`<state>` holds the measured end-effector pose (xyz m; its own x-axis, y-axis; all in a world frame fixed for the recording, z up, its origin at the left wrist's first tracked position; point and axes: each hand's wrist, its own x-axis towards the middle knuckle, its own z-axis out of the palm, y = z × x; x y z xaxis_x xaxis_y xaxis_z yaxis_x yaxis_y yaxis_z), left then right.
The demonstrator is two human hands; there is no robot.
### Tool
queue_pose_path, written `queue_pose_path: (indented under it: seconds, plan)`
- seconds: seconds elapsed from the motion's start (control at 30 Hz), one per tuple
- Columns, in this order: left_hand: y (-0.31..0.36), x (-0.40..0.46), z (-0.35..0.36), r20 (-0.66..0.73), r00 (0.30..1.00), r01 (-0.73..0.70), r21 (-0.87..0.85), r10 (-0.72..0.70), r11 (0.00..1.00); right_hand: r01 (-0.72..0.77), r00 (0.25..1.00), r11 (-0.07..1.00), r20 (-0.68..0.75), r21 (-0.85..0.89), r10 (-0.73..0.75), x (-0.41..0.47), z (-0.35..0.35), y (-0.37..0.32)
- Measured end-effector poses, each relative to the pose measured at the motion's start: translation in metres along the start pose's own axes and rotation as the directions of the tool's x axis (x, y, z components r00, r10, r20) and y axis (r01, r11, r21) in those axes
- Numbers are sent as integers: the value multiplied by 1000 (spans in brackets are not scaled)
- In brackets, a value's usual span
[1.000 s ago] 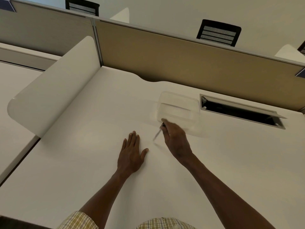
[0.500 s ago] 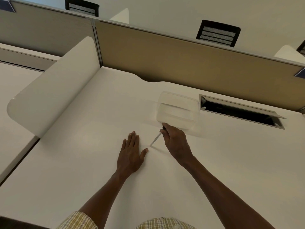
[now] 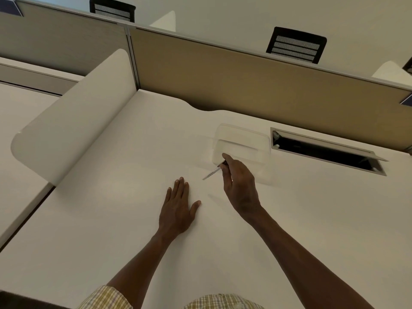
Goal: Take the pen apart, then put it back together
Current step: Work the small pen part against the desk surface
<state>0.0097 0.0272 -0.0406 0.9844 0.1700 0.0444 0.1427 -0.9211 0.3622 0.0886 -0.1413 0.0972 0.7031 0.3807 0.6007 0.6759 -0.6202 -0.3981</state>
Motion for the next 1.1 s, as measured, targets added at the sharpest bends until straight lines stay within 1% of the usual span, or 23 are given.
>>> queue_pose_path:
  seconds: [0.07, 0.13, 0.3, 0.43, 0.6, 0.7, 0.83, 0.93, 1.0, 1.07, 1.1]
  plan:
    - [0, 0, 0, 3, 1000, 2, 1, -2, 1000, 25, 994, 1000, 104, -7, -24, -6, 4, 1]
    - [1, 1, -1, 2, 1000, 2, -1, -2, 1000, -2, 977, 1000, 215, 3, 1, -11, 6, 1]
    - [0, -1, -2, -1, 1000, 4, -5, -4, 1000, -28, 967, 1000, 255, -8, 29, -8, 6, 3]
    - [2, 0, -2, -2, 1000, -2, -5, 2, 1000, -80, 969, 997, 233, -17, 82, -10, 5, 4]
    - [1, 0, -2, 1, 1000, 2, 0, -2, 1000, -98, 974, 995, 203, 3, 95, -7, 6, 3]
    - [2, 0, -2, 4, 1000, 1, 2, -1, 1000, -135, 974, 991, 187, 23, 128, -6, 5, 4]
    - [2, 0, -3, -2, 1000, 2, -2, -2, 1000, -90, 992, 995, 96, 49, 85, -2, 1, -2]
    - [2, 0, -3, -3, 1000, 3, -9, -3, 1000, -38, 999, 999, -10, 35, 38, 2, -1, -6]
    - [3, 0, -3, 0, 1000, 2, -8, -2, 1000, -29, 996, 999, -82, 34, 32, 5, -1, -7]
    - [2, -1, -3, 7, 1000, 1, 5, -1, 1000, -19, 996, 999, -90, 34, 22, 4, 2, -6]
    - [2, -1, -3, 9, 1000, 3, 3, -3, 1000, -9, 999, 1000, -53, 28, 10, 1, 5, -5]
